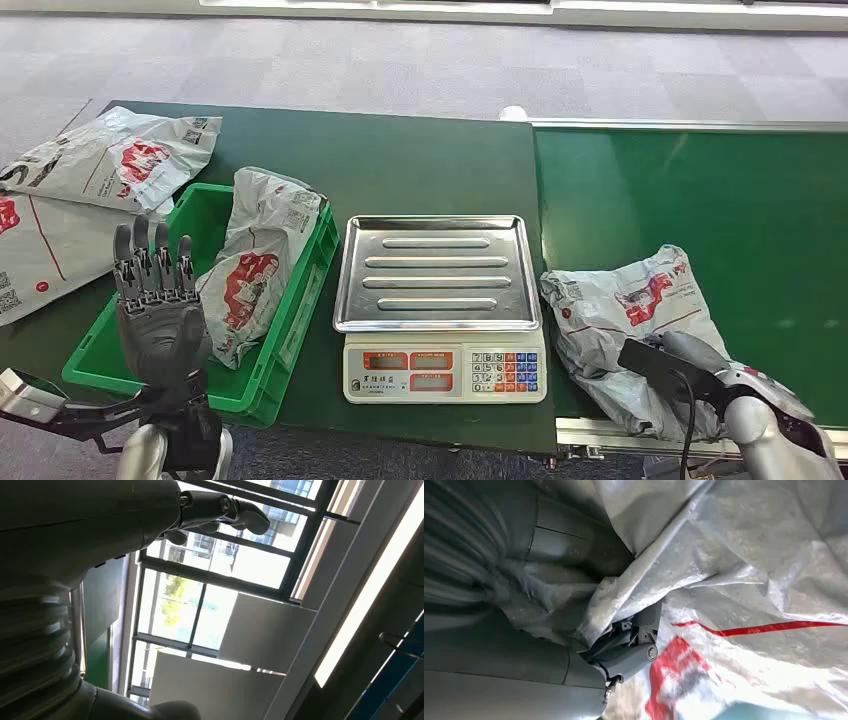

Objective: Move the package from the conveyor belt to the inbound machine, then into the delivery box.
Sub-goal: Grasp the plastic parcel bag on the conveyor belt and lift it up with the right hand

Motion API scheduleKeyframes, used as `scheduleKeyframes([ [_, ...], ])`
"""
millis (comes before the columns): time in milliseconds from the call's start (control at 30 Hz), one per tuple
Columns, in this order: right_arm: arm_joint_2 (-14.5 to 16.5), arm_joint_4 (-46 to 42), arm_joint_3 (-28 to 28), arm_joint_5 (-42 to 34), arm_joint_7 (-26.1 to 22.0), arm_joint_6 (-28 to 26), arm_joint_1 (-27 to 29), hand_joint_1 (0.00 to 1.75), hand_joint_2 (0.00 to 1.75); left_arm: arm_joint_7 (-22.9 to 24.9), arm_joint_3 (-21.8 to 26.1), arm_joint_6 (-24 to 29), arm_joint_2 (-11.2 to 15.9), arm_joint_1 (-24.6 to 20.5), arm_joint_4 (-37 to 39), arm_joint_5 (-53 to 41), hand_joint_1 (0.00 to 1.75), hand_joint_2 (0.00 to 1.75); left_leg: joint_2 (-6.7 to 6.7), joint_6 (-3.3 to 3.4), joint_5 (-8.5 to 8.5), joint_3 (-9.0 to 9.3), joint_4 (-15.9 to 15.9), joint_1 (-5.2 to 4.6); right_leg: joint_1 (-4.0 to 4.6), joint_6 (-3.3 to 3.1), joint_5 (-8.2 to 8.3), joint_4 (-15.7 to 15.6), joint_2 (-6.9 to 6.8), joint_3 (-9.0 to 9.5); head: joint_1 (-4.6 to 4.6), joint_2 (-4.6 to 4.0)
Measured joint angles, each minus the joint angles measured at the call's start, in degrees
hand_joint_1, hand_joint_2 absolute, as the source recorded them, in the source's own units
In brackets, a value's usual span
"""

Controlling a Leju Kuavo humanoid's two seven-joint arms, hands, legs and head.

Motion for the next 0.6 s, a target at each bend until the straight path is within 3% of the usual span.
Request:
scheduleKeyframes([
  [67, 0.3, 0.0, 0.1, 3.3, 2.1, -6.5, -1.4, 1.75, 1.75, -0.2, 0.0, 0.3, 0.0, 0.6, -0.6, -0.1, 0.0, 1.75, 0.03, 0.0, 0.0, -0.12, 0.0, -0.01, -0.01, 0.0, 0.01, 0.0, 0.05, -0.02, 0.0, 0.0],
  [167, 2.0, -1.2, 0.0, 15.1, 10.6, -26.4, -6.6, 1.75, 1.75, -0.2, 0.2, 0.5, -0.4, 2.8, -2.8, -0.4, 0.0, 1.75, 0.26, -0.01, 0.01, -0.01, 0.0, -0.02, -0.02, 0.0, 0.09, 0.0, 0.33, -0.14, -0.01, 0.0],
  [233, 3.5, -5.3, -0.7, 22.9, 15.6, -38.4, -9.4, 1.75, 1.75, 0.2, 0.2, 0.2, -1.0, 3.9, -4.0, -0.6, 0.0, 1.75, 0.25, -0.03, 0.05, 0.07, 0.0, -0.01, 0.0, -0.01, 0.12, 0.0, 0.32, -0.17, -0.01, 0.0],
  [300, 5.5, -13.4, -1.4, 29.3, 17.9, -46.0, -11.0, 1.75, 1.75, 0.3, 0.2, -0.2, -1.5, 4.2, -4.3, -0.9, 0.0, 1.75, 0.09, -0.07, 0.08, 0.07, 0.0, -0.01, 0.08, -0.04, 0.1, 0.0, 0.16, -0.13, -0.02, 0.0],
  [400, 6.7, -21.8, -1.0, 32.6, 20.3, -47.2, -12.4, 1.75, 1.75, 0.1, 0.2, -0.4, -1.8, 3.9, -3.9, -1.1, 0.0, 1.75, 0.02, -0.1, 0.08, -0.02, 0.0, 0.03, 0.15, -0.09, 0.05, 0.0, 0.08, -0.07, -0.01, 0.0],
  [600, 6.7, -23.5, -0.2, 32.8, 22.7, -46.5, -13.2, 1.75, 1.75, -0.1, 0.1, -0.4, -1.8, 3.8, -3.7, -1.1, 0.0, 1.75, 0.03, -0.1, 0.08, -0.17, -0.1, 0.04, 0.13, -0.09, 0.05, 0.0, 0.08, -0.06, 0.02, 0.0],
])
